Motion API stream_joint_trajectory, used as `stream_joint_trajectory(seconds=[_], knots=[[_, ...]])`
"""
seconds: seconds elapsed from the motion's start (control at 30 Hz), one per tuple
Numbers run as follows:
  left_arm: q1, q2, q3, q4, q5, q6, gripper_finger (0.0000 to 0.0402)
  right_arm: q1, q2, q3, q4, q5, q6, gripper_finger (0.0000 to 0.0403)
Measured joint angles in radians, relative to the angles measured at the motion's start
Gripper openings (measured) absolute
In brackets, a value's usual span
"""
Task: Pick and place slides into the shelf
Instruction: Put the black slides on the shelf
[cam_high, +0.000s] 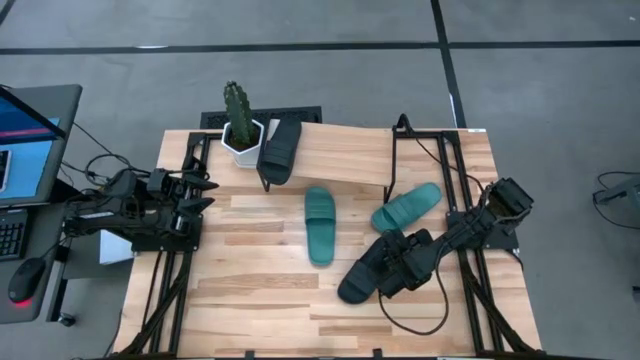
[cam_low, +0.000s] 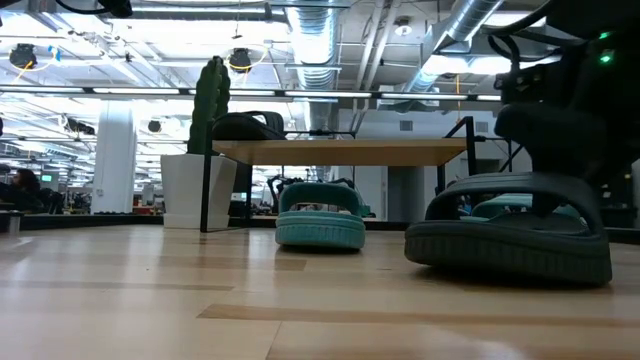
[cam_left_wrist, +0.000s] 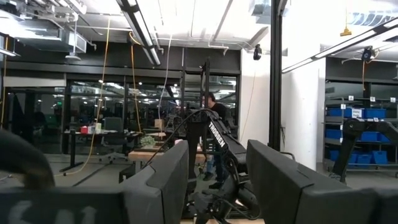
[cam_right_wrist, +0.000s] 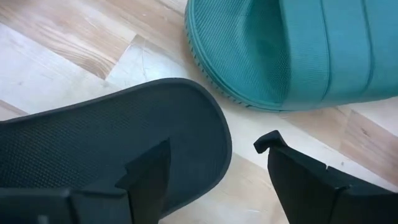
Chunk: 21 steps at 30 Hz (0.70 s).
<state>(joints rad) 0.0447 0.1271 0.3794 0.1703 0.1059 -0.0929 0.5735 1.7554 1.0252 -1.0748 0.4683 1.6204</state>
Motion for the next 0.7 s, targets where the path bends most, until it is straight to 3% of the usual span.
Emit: stream_joint_trajectory(seconds=[0.3, 0.47, 0.7], knots=[[0.0, 0.0, 0.0, 0.0, 0.0, -0.001, 0.0151, 0.0, -0.006, -0.089, 0.126, -0.052, -0.002, 0.0255], [0.0, 0.0, 0.0, 0.0, 0.0, -0.001, 0.0151, 0.001, -0.015, -0.177, 0.247, -0.03, 0.006, 0.0255], [0.0, 0.0, 0.0, 0.0, 0.0, -0.001, 0.0151, -0.006, -0.012, -0.185, 0.269, -0.013, 0.008, 0.024]])
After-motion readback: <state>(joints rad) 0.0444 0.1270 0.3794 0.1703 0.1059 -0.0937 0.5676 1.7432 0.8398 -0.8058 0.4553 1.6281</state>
